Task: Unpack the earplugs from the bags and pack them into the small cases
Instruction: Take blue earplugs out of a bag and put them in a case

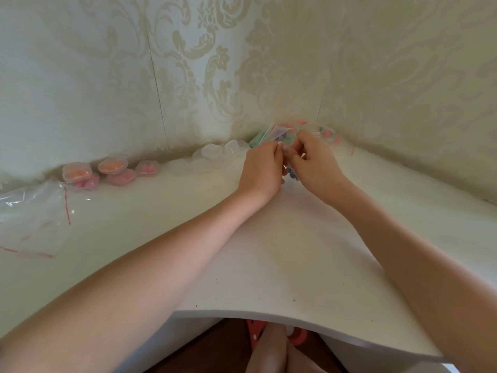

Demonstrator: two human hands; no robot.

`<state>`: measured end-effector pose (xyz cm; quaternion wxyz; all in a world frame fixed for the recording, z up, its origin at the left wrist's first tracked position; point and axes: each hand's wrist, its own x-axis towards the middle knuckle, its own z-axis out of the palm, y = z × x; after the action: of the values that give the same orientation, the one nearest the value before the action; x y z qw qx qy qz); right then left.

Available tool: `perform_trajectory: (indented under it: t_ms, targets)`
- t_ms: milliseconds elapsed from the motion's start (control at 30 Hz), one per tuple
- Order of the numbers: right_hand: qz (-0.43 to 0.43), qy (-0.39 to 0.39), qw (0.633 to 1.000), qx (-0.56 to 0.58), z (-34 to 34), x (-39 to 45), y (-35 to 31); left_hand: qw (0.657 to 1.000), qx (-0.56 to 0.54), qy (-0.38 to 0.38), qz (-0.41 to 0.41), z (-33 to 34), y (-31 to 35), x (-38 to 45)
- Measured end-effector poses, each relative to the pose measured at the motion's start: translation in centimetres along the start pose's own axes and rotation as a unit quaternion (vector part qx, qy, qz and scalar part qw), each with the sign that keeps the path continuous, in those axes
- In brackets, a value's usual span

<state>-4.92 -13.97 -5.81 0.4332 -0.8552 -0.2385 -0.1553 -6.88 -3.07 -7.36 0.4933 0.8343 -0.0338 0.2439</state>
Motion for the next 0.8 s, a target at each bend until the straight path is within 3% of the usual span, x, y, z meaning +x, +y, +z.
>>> perform_trajectory:
  t_ms: [167, 367, 700, 800]
  targets:
    - [-0.011, 0.032, 0.999, -0.019, 0.3, -0.3, -0.3, 0.995, 0.099, 0.004, 0.018, 0.1, 0.0, 0.1]
    - [0.067, 0.062, 0.993, 0.081, 0.7, -0.2, -0.9, 0.998, -0.063, 0.002, -0.027, 0.7, 1.3, -0.4]
    - [0.044, 0.143, 0.988, 0.031, 0.7, 0.0, 0.2, 0.998, -0.025, -0.045, 0.020, 0.8, 1.4, -0.7]
    - [0.017, 0.121, 0.992, 0.020, -0.3, 0.2, 0.8, 0.999, -0.020, -0.048, 0.007, 0.8, 1.2, -0.6]
